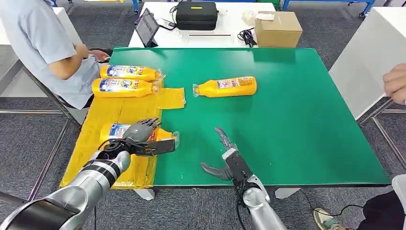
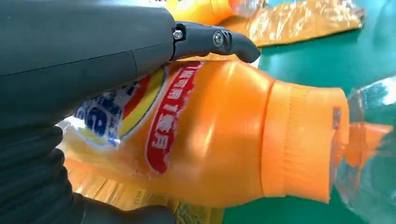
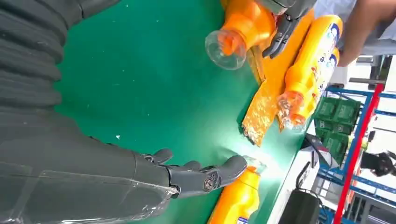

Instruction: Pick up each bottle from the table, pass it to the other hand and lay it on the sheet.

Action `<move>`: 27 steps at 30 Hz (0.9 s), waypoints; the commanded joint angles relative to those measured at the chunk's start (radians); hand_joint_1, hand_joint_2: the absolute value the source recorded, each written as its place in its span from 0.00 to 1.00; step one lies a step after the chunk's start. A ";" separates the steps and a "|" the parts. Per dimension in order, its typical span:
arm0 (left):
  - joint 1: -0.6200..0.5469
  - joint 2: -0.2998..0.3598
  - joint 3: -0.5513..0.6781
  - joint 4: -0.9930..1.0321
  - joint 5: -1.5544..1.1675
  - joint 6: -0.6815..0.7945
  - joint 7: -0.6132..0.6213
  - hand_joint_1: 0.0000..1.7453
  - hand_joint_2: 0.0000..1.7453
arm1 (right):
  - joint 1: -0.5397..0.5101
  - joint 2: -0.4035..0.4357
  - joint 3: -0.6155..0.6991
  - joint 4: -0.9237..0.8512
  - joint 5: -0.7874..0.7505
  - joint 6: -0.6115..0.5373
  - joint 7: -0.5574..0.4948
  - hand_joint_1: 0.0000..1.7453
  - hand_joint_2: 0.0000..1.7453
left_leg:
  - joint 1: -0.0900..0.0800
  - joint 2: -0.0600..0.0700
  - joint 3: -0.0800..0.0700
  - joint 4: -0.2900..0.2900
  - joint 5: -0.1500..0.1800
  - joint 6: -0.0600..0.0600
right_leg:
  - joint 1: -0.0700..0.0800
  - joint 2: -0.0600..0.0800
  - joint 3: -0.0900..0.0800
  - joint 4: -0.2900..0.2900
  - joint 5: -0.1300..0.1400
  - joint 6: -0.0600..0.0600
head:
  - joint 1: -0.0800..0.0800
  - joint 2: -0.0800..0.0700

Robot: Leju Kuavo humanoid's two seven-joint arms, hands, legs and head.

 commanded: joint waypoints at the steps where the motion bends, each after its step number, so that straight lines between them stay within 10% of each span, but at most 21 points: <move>1: 0.007 -0.030 -0.002 0.052 -0.006 0.021 -0.012 0.00 1.00 | -0.053 0.002 -0.024 0.080 0.001 0.003 -0.002 0.00 1.00 | 0.001 0.002 0.000 0.000 0.000 -0.001 | 0.001 0.002 0.000 -0.001 0.001 -0.002 | 0.000 0.000; 27: 0.128 -0.074 -0.170 -0.361 0.183 0.304 -0.212 0.00 1.00 | 0.013 -0.001 -0.059 0.009 0.025 -0.078 -0.061 0.00 1.00 | 0.000 0.000 -0.007 0.001 0.000 -0.001 | 0.001 0.000 -0.006 0.000 0.000 -0.001 | 0.000 0.000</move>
